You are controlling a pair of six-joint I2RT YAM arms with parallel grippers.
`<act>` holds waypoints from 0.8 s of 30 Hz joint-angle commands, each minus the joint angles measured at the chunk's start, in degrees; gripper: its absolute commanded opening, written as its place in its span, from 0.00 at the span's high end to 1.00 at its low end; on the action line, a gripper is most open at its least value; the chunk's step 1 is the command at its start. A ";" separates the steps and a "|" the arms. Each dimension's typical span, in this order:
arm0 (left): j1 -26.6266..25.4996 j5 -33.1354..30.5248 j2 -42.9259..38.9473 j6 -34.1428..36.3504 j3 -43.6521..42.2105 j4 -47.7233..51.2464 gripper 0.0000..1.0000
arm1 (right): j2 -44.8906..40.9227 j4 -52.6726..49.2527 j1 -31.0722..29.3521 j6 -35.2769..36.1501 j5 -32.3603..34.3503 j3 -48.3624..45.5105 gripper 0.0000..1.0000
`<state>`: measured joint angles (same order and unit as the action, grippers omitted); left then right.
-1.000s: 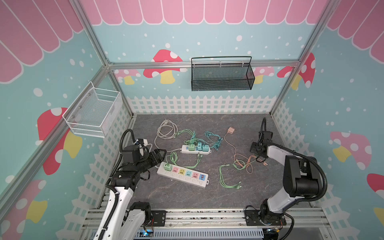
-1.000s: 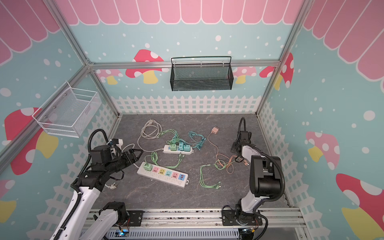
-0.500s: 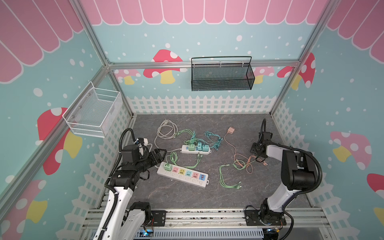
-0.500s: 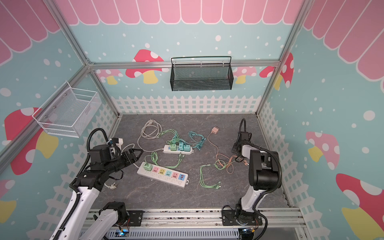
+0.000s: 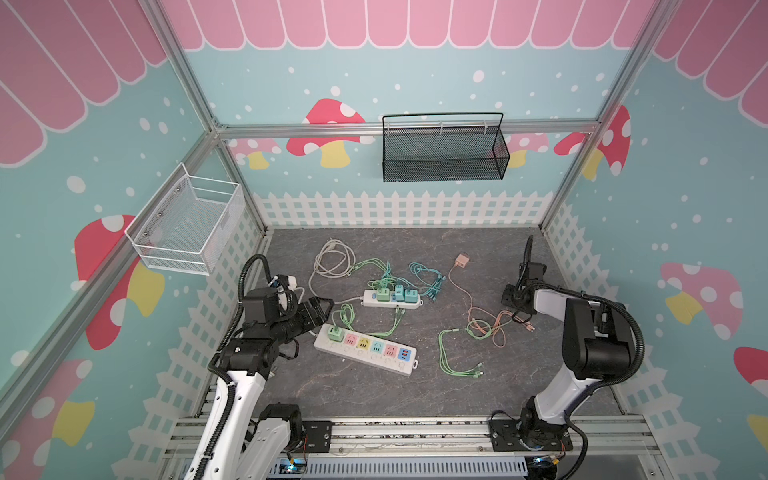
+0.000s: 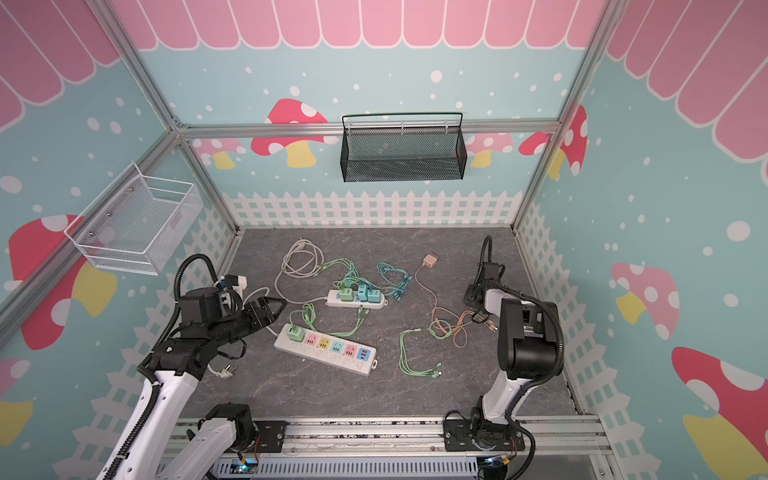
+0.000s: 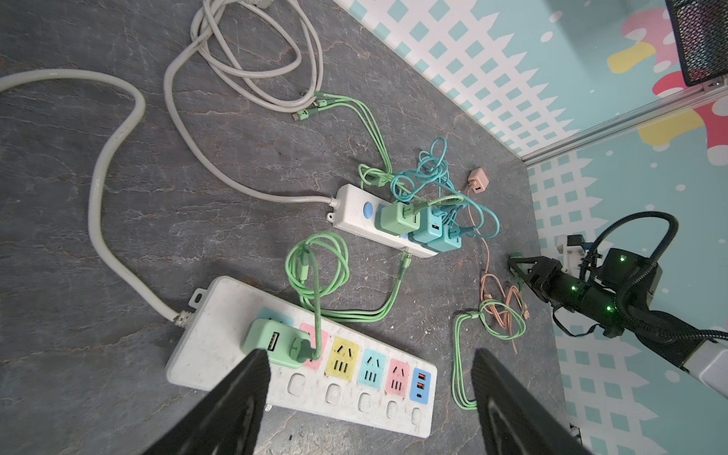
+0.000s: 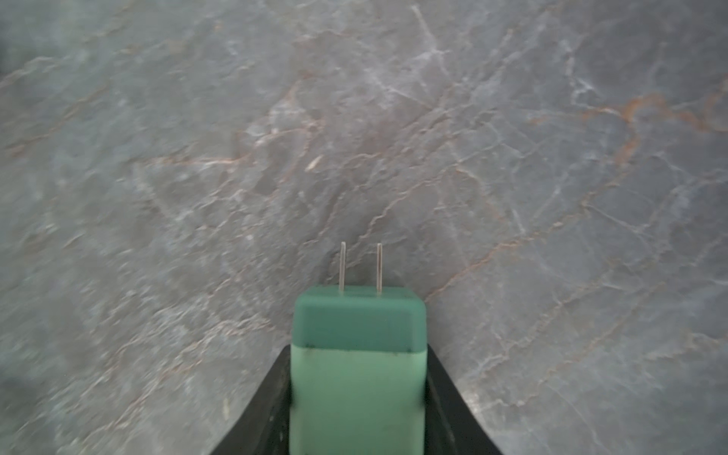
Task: Insert the plug
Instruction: 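Lift the dark green charger toward the center while the left gripper rises toward it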
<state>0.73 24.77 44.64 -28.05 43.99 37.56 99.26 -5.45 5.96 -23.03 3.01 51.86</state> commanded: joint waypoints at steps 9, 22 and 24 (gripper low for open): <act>0.43 13.38 2.89 -2.68 6.69 -3.74 0.19 | -15.41 -0.27 -4.46 11.81 -8.78 0.62 0.83; 0.07 26.23 8.07 -11.21 11.98 -12.67 0.20 | -29.98 5.09 -20.02 24.97 -24.90 0.16 0.91; -0.33 27.31 9.30 -11.07 12.25 -12.83 0.21 | -31.29 7.03 -21.65 24.87 -27.95 -0.35 0.91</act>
<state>0.64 47.83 52.80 -37.54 54.74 27.11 70.57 -2.83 -14.33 -1.15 -17.89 51.81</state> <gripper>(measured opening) 0.792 0.417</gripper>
